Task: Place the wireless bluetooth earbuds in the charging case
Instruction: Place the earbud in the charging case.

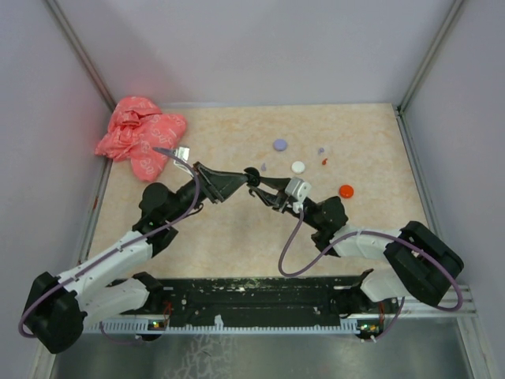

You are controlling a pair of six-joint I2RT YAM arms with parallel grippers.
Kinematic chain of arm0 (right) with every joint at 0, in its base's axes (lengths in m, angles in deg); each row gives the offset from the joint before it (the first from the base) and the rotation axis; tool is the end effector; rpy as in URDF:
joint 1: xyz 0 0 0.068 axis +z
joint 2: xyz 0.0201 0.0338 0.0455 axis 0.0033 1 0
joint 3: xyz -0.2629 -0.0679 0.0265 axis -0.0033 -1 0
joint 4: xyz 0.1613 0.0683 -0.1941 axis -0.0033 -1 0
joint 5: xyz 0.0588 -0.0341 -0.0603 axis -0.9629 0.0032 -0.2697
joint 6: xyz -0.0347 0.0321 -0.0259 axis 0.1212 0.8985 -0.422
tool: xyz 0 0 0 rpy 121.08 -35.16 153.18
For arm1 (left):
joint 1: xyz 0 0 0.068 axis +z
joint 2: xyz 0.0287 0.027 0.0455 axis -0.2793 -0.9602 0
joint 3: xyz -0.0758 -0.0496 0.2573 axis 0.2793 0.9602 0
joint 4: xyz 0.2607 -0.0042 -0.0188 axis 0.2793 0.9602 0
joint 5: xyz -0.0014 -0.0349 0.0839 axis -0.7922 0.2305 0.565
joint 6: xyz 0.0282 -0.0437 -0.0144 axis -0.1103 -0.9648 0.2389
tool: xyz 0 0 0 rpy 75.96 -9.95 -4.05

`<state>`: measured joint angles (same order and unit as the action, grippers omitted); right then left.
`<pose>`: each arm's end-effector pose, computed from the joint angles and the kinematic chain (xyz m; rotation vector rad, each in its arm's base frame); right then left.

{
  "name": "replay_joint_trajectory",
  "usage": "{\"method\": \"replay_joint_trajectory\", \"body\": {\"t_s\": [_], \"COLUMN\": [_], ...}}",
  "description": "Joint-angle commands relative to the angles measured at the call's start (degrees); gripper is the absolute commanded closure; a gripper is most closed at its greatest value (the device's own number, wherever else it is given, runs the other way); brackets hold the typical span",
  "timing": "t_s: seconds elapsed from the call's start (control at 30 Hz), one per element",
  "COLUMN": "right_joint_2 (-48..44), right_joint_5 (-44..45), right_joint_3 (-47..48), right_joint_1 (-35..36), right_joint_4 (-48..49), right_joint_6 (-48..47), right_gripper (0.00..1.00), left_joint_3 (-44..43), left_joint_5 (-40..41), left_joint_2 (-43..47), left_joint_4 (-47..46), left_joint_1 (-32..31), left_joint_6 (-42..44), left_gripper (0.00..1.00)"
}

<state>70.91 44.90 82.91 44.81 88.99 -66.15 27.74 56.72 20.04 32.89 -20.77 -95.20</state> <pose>0.1720 0.1862 0.2622 -0.7821 0.8605 0.7298 0.1758 -0.1450 0.3106 0.1151 1.4698 -1.4448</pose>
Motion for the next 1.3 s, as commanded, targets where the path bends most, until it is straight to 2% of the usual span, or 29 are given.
{"method": "replay_joint_trajectory", "body": {"t_s": [0.0, 0.2, 0.4, 0.53, 0.67, 1.0, 1.27], "right_joint_2": [-1.91, -1.67, -2.25, -2.98, -3.01, -3.25, -3.17], "right_joint_5": [-0.36, -0.22, 0.36, 0.48, 0.47, -0.49, -1.6], "right_joint_3": [2.41, 2.21, 1.55, 1.46, 1.25, 1.6, 1.98], "right_joint_1": [0.55, 0.55, 0.47, 0.47, 0.47, 0.48, 0.47], "right_joint_4": [5.74, 6.77, 7.32, 5.8, 6.77, 6.36, 6.36], "right_joint_6": [0.65, 2.08, 4.37, 5.01, 6.51, 7.48, 7.83], "right_gripper": [1.0, 1.0, 1.0, 1.0, 1.0, 1.0, 1.0], "left_joint_3": [-2.37, -4.35, -5.31, -6.4, -7.6, -9.72, -10.4], "left_joint_5": [1.78, 3.57, 5.47, 4.86, 2.43, -2.52, 0.72], "left_joint_2": [0.83, 1.76, 3.96, 5.82, 5.98, 3.84, 4.03], "left_joint_4": [6.22, 10.24, 12.88, 16.62, 18.68, 20.33, 22.85], "left_joint_1": [-0.27, -0.27, -0.19, -0.18, -0.1, 0.23, 0.73], "left_joint_6": [4.28, 7.23, 12.58, 17.84, 21.05, 24.03, 25.16], "left_gripper": [0.49, 0.47, 0.4, 0.33, 0.31, 0.3, 0.34]}}
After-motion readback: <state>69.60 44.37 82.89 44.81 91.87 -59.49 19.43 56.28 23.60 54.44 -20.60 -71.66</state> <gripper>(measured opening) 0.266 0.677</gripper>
